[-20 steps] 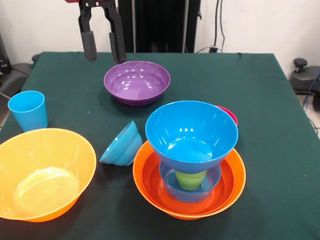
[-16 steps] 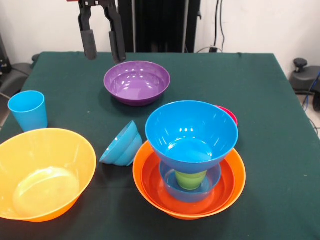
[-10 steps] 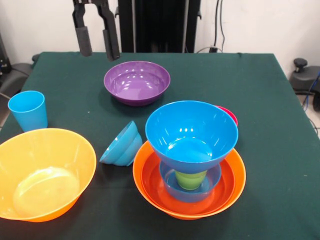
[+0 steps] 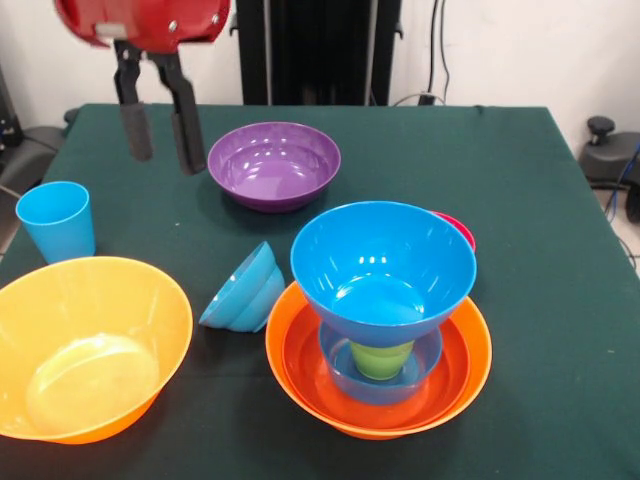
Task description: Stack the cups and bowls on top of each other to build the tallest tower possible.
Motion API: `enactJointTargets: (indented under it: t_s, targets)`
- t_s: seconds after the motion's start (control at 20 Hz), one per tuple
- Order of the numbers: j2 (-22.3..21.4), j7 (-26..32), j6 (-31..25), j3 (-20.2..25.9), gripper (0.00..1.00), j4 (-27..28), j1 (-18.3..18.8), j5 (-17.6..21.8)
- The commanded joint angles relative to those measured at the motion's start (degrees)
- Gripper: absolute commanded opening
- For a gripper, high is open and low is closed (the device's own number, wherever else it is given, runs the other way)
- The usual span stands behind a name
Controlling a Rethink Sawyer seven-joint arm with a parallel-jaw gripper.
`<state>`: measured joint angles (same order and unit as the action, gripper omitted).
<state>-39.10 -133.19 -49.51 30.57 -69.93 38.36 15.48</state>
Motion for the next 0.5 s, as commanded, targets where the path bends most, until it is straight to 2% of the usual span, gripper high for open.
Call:
enactJointTargets:
  t_s: [0.05,0.5]
  targets:
    - [8.16,15.32,-6.11,0.93,1.00,7.48,-2.80,6.03]
    - [11.10,15.47,-3.71,0.91,1.00,11.72,-3.57,7.53]
